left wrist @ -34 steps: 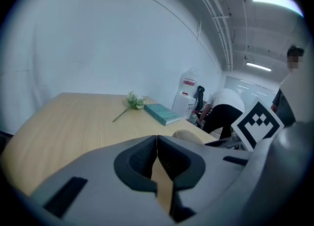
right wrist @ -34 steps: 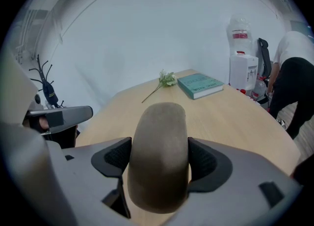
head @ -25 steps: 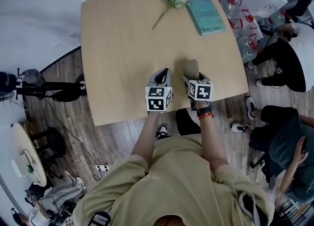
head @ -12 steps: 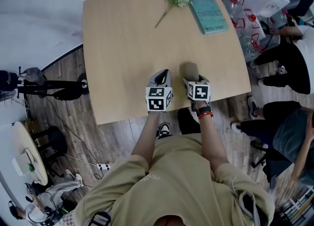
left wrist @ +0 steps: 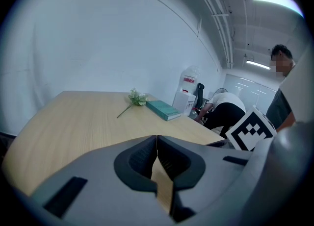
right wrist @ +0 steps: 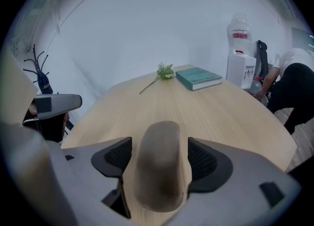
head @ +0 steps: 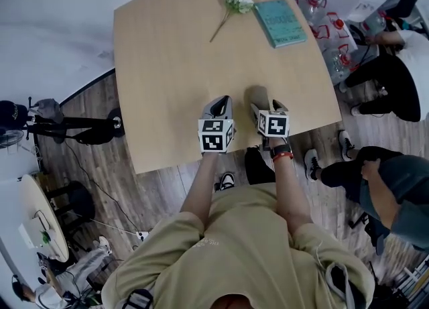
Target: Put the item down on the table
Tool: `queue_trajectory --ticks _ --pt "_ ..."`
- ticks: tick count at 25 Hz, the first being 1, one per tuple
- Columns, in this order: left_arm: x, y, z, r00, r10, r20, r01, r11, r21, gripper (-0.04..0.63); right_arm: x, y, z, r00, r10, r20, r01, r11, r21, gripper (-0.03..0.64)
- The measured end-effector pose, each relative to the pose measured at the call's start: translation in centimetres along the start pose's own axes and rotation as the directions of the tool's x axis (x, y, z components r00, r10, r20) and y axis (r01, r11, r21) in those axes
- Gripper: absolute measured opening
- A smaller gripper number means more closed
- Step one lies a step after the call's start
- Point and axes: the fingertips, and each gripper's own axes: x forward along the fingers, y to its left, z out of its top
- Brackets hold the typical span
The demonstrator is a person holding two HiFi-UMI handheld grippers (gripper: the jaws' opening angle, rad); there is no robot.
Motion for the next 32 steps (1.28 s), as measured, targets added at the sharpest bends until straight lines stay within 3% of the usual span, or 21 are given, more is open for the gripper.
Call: queue_trajectory --ticks 5,12,15,24,32 --pt "-1.8 -0.2 1.0 0.999 -0.013 0.034 0.012 1.0 0.015 0.025 -3.6 0.0 1.7 0.995 -0.024 0.102 0.023 1.0 0.008 0.334" --pt "-5.4 -1.6 2.1 0.995 -0.046 0.083 0.042 0.998 0.045 0.025 -10.5 1.1 4.0 0.964 -0.063 0.257 0.057 0.998 0.033 0.268" --pt "-7.5 -2.3 3.5 0.99 -0.068 0.123 0.063 0.997 0.042 0.025 -14.0 2.1 5.0 0.944 -0.067 0.324 0.061 0.998 0.03 0.246" --pt "-15.2 -5.0 8.5 0.956 -0.105 0.276 0.067 0.987 0.143 0.025 -23.2 5.2 6.9 0.863 -0.074 0.499 0.081 0.997 0.006 0.152" --pt "-19.9 -6.3 8.8 0.935 -0.121 0.333 0.064 0.982 0.177 0.025 -28.1 7.8 6.2 0.816 -0.062 0.574 0.07 0.998 0.008 0.088"
